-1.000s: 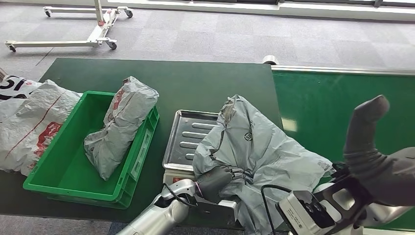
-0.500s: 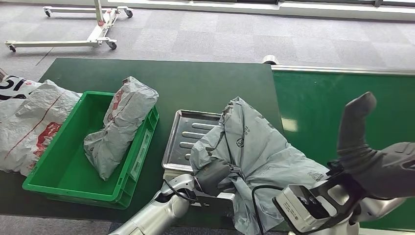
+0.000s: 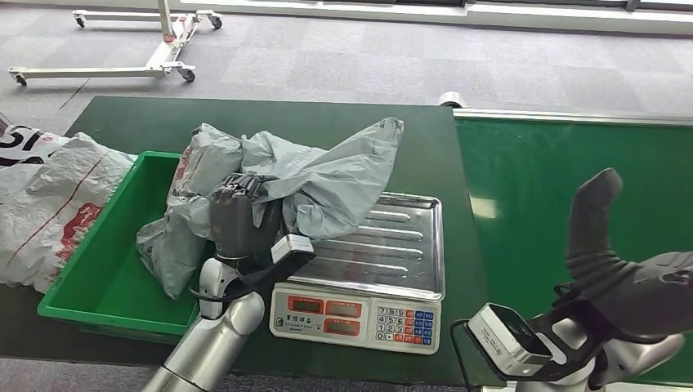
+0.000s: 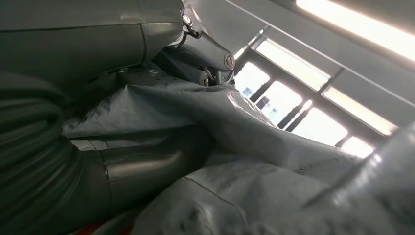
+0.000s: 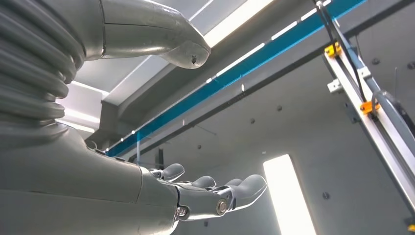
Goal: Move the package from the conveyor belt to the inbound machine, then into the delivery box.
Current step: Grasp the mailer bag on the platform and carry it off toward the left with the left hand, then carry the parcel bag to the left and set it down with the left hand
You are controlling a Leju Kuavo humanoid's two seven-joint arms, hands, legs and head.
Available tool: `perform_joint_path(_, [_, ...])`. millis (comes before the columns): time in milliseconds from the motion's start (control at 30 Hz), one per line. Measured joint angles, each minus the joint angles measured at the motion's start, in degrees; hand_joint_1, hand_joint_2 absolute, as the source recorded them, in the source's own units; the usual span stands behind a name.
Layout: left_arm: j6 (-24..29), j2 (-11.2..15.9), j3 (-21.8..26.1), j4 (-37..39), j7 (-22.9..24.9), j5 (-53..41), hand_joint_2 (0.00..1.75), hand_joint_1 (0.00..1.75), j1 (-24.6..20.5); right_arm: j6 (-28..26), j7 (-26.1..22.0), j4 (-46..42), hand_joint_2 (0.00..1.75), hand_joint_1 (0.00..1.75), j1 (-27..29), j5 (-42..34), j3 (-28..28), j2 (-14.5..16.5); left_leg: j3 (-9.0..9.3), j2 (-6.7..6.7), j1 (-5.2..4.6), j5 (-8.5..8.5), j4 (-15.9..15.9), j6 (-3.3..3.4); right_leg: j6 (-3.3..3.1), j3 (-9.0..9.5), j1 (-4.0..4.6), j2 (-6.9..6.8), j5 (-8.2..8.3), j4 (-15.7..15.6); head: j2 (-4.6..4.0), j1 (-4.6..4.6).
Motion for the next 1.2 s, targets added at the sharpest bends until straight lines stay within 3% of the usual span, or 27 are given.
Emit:
perform_joint_path(133, [0.1,-0.8,5.4,-4.9,-3.0,-4.6,1.75,1.75,2.1,0.0,0.0,0.0,1.75,0.00,0.1,0.1,-0.1,0.0,-0.02,0.03,-0.01,-0.01,0.0,0.00,0.00,-0.01,-0.02,0.04,0.00,0.0,0.00,-0.01])
perform_joint_path(400, [0.1,-9.4,28.3,-18.0,-16.1,-12.5,1.75,1.75,4.0,0.0,0.0,0.0,1.75,0.00,0.1,1.0,-0.1,0.1,-0.03,0.06,0.00,-0.01,0.0,0.00,0.00,-0.05,0.00,0.06,0.00,0.0,0.00,0.00])
perform_joint_path(567, [0.1,-10.8,38.4,-29.3,-17.4,-10.2,1.75,1.75,4.0,0.0,0.0,0.0,1.75,0.00,0.1,1.1,-0.1,0.2,-0.03,0.11,0.09,0.00,0.0,-0.02,-0.05,-0.08,0.11,0.09,-0.02,0.0,0.00,-0.02])
perform_joint_path(867, [0.1,-11.2,44.8,-39.7,-17.5,-8.3,1.75,1.75,3.6,0.0,0.0,0.0,1.75,0.00,0.1,1.2,-0.1,0.2,-0.03,0.06,0.06,-0.01,0.0,-0.01,-0.06,-0.04,0.07,0.06,-0.03,0.0,0.00,-0.01])
perform_joint_path(1100, [0.0,-11.8,48.2,-39.3,-17.6,-14.0,1.75,1.75,1.9,0.0,0.0,0.0,1.75,0.00,0.2,1.4,-0.2,0.3,0.01,0.07,0.06,0.00,0.0,-0.02,-0.10,-0.05,0.07,0.05,0.01,0.0,0.00,-0.01])
perform_joint_path(1200, [0.0,-12.2,48.9,-36.2,-16.1,-21.9,1.75,1.75,1.1,0.0,0.0,-0.1,1.75,0.00,0.2,1.4,-0.4,0.3,0.04,0.06,0.04,0.00,0.0,-0.01,-0.10,-0.05,0.05,0.05,0.00,0.0,0.00,-0.01])
